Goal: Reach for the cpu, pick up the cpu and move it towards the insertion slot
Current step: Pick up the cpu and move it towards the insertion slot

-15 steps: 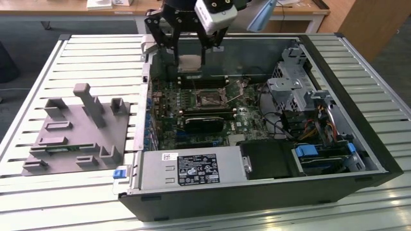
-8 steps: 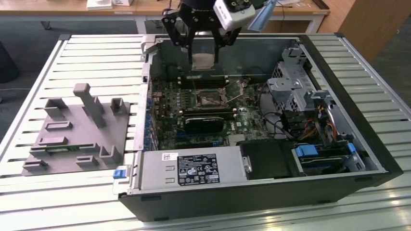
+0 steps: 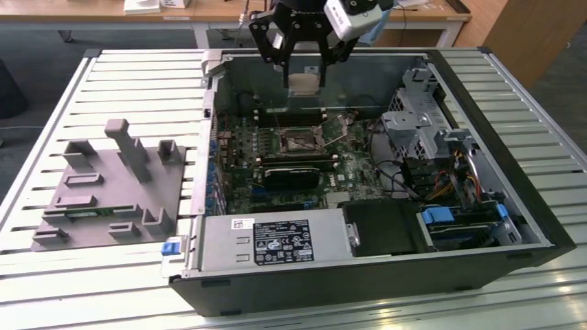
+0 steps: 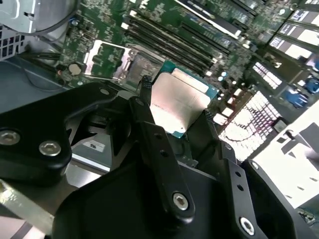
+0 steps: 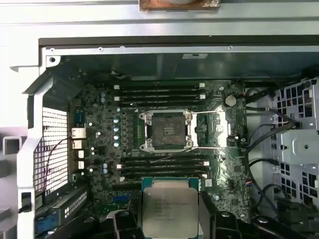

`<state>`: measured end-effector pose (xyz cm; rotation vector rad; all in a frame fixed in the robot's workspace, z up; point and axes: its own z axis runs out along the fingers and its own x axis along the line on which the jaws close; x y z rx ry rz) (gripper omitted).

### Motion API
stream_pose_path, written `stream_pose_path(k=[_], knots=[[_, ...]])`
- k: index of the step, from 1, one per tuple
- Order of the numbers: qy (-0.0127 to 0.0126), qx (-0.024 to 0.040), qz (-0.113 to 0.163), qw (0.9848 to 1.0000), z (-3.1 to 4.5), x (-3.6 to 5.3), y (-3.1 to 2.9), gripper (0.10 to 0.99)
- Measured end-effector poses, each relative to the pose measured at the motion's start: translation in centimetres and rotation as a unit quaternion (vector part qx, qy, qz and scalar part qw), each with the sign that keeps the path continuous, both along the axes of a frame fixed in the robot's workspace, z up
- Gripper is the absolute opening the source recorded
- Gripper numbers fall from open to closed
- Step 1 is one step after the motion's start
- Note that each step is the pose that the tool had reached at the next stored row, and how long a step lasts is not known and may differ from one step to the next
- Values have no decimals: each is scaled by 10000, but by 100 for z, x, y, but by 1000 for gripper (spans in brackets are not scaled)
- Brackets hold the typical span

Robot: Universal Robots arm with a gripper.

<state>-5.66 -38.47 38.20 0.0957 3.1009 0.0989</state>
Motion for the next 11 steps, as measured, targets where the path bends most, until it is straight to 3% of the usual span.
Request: stream_pose_path(k=[11], knots=[[-39,-1,0,10000,-17,244,126,537]])
